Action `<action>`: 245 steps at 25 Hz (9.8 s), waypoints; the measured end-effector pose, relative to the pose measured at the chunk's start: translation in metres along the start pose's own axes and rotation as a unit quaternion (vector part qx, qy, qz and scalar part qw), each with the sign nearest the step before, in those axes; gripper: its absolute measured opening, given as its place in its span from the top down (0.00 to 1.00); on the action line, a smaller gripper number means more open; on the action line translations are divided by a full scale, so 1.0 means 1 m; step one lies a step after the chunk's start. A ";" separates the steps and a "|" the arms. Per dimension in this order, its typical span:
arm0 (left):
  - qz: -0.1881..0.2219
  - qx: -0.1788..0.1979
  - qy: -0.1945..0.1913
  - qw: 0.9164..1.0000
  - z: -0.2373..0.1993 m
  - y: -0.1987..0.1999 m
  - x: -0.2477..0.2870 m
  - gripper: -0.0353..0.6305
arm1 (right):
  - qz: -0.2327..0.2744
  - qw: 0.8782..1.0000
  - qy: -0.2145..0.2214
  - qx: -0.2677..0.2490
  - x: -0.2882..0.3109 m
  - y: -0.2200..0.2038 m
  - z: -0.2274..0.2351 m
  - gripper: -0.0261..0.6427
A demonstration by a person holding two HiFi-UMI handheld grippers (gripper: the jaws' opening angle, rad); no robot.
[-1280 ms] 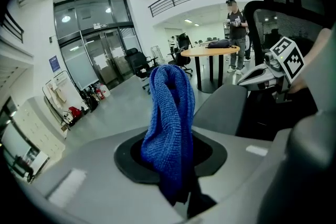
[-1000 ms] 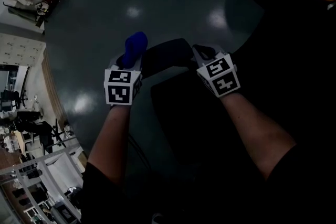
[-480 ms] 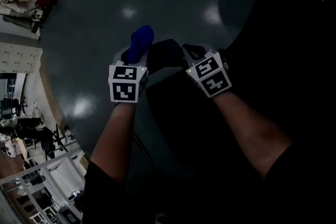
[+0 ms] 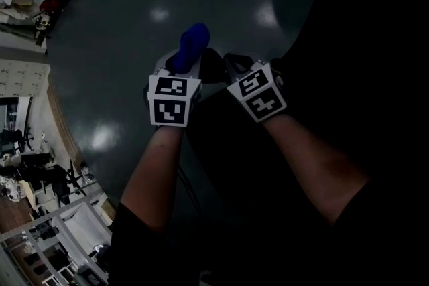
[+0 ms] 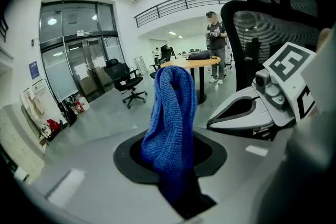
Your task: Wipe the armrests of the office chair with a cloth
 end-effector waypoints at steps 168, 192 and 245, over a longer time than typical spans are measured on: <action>-0.097 -0.252 0.094 0.958 0.293 -0.321 -0.299 0.76 | -0.110 0.979 0.152 -0.082 -0.297 -0.317 -0.146 0.96; -0.105 -0.144 0.028 0.984 0.343 -0.236 -0.253 0.76 | -0.102 0.980 0.161 -0.052 -0.306 -0.320 -0.164 0.96; -0.071 -0.244 0.066 0.965 0.325 -0.259 -0.314 0.76 | -0.121 0.971 0.184 -0.094 -0.294 -0.330 -0.147 0.96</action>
Point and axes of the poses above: the fingertips, and each gripper's own axes: x forward along the fingers, z to its right, y out of its top, the point moved 4 cm from there along -x, backward along the fingers, and after that the axes turned 15 degrees about -z, right-handed, at the moved point
